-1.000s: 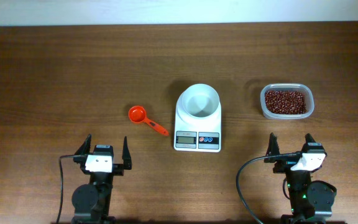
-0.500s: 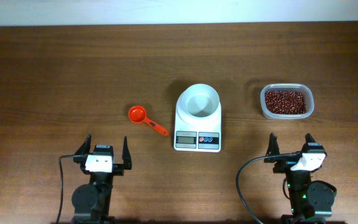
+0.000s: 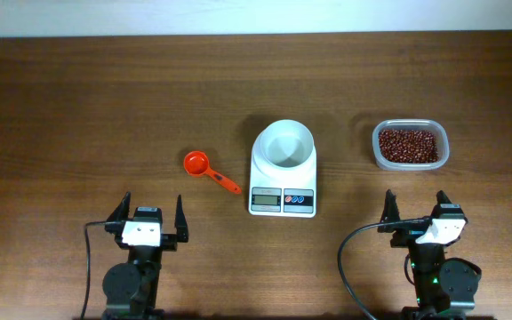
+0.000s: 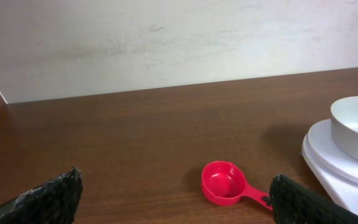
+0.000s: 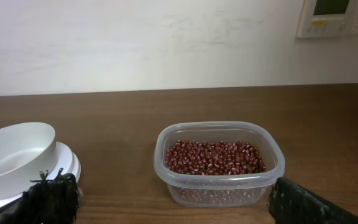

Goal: Scoop and weigh 50g on scale

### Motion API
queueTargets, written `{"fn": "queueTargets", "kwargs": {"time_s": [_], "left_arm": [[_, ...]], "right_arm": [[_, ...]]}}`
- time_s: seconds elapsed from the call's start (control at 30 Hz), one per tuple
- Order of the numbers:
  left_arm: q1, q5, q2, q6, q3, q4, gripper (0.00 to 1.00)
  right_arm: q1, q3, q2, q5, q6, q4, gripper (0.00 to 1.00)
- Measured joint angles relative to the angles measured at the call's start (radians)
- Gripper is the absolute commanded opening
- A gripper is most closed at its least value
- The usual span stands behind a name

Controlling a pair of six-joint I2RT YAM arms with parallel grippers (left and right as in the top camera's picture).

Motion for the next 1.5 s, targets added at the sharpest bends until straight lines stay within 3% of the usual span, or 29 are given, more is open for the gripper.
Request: {"fn": "queueTargets", "kwargs": {"time_s": [0.63, 0.83, 1.0, 1.1, 1.27, 1.5], "left_arm": [[0.000, 0.053, 0.000, -0.049, 0.059, 0.022, 0.99], [0.000, 0.056, 0.008, -0.049, 0.189, -0.093, 0.99], [0.000, 0.053, 0.178, -0.051, 0.381, -0.222, 0.99], [0.000, 0.066, 0.376, -0.052, 0.537, -0.295, 0.99], [0.000, 0.208, 0.589, -0.052, 0.669, -0.326, 0.99], [0.000, 0.497, 0.682, -0.052, 0.677, -0.443, 0.99]], "right_arm": [[0.000, 0.000, 0.000, 0.000, 0.000, 0.000, 0.99], [0.000, 0.000, 0.000, 0.000, 0.001, 0.000, 0.99], [0.000, 0.000, 0.000, 0.000, 0.000, 0.000, 0.99], [0.000, 0.000, -0.001, 0.000, 0.000, 0.000, 0.99], [0.000, 0.000, -0.002, 0.002, 0.000, 0.000, 0.99], [0.000, 0.000, -0.002, 0.002, 0.000, 0.000, 0.99]]}}
